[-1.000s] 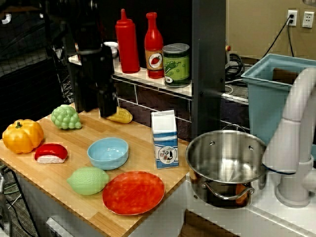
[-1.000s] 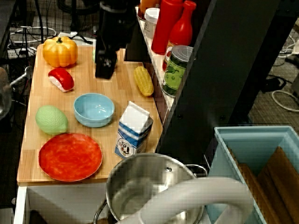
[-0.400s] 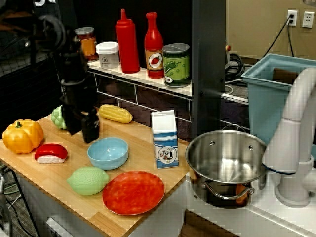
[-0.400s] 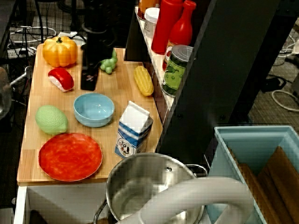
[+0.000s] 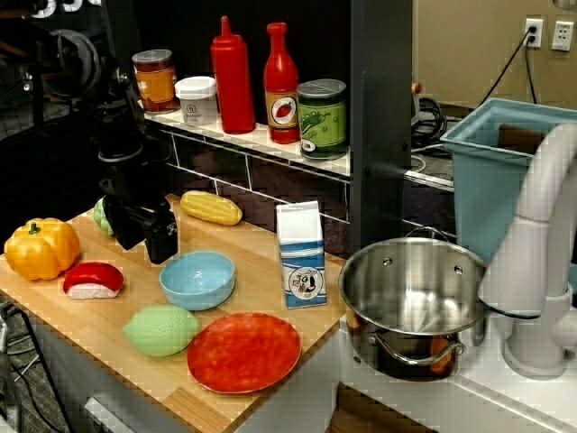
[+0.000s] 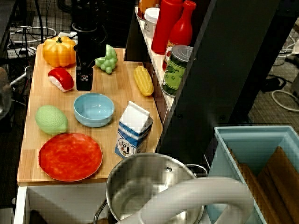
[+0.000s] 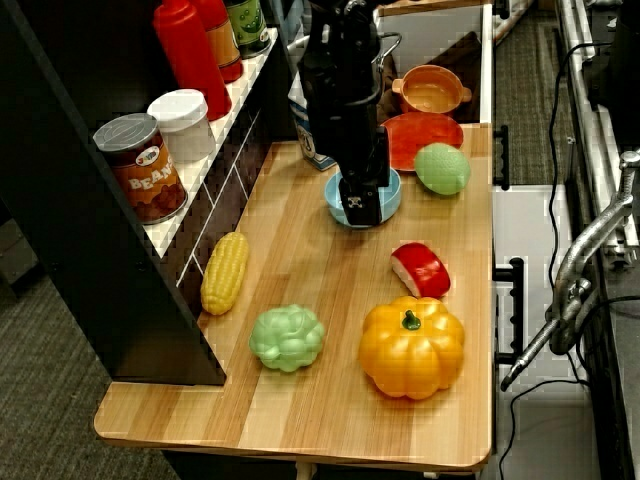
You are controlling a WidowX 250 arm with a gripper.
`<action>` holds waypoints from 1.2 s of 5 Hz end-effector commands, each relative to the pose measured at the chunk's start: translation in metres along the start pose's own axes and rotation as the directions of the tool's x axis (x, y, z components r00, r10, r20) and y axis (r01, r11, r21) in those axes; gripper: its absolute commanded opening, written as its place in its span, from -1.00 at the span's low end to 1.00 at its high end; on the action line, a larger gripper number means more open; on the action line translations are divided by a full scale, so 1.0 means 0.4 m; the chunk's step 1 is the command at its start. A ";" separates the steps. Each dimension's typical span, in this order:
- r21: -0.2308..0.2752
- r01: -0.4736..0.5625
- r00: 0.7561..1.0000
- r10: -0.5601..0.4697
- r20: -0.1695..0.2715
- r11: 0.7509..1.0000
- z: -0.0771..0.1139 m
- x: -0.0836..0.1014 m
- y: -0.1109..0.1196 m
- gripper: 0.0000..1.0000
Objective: Lift bowl
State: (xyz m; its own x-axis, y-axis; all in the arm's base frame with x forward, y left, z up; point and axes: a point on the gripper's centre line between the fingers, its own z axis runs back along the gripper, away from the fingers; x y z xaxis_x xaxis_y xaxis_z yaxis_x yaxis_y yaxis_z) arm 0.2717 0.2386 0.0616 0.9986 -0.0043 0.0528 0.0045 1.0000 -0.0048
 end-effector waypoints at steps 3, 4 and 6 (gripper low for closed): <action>-0.038 -0.123 0.990 0.125 0.066 0.992 0.074 0.056 0.001 1.00; -0.027 -0.137 0.987 0.138 0.079 0.990 0.052 0.061 -0.002 1.00; -0.001 -0.129 0.987 0.128 0.099 0.992 0.022 0.067 -0.014 1.00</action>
State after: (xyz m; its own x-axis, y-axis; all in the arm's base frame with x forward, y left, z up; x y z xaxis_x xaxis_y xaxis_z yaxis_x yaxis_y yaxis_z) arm 0.2948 0.2286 0.0590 0.9836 0.1334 0.1216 -0.1297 0.9908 -0.0378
